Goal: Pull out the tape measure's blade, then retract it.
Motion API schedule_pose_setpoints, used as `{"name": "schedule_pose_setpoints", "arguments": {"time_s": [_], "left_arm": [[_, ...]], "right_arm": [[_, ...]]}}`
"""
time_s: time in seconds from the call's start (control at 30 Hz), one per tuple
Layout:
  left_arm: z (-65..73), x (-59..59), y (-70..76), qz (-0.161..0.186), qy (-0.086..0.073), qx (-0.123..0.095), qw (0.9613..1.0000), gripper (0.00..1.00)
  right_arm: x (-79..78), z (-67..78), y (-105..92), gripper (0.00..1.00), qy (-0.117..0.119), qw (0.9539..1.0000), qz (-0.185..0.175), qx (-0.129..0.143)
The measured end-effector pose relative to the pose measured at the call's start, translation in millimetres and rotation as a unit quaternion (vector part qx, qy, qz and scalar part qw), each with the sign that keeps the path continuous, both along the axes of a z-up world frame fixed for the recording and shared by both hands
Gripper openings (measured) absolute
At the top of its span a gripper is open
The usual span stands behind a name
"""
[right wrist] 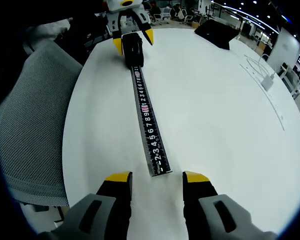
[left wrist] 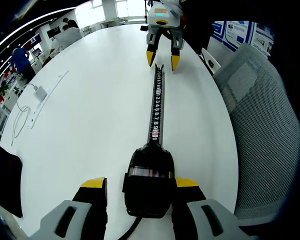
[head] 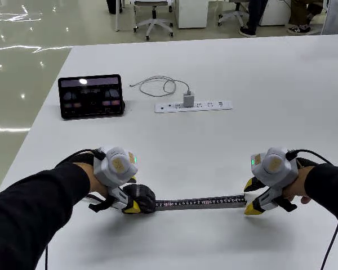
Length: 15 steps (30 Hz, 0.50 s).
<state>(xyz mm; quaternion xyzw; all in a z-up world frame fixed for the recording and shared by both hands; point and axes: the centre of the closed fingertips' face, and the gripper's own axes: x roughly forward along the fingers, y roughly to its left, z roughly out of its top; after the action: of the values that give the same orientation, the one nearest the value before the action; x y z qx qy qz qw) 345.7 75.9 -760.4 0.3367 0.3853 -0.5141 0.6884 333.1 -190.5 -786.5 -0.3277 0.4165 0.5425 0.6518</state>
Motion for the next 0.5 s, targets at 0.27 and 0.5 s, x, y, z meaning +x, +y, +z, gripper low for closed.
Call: {"name": "schedule_pose_setpoints", "arguments": {"time_s": [0.27, 0.5], "left_arm": [[6.7, 8.3, 15.3, 0.051, -0.015, -0.002, 0.9986, 0.74], [6.3, 1.6, 15.3, 0.083, 0.002, -0.028, 0.9961, 0.91]], "right_arm": [[1.2, 0.6, 3.7, 0.41, -0.003, 1.0000, -0.003, 0.002], [-0.9, 0.3, 3.5, 0.50, 0.008, 0.9995, -0.030, 0.002]]}}
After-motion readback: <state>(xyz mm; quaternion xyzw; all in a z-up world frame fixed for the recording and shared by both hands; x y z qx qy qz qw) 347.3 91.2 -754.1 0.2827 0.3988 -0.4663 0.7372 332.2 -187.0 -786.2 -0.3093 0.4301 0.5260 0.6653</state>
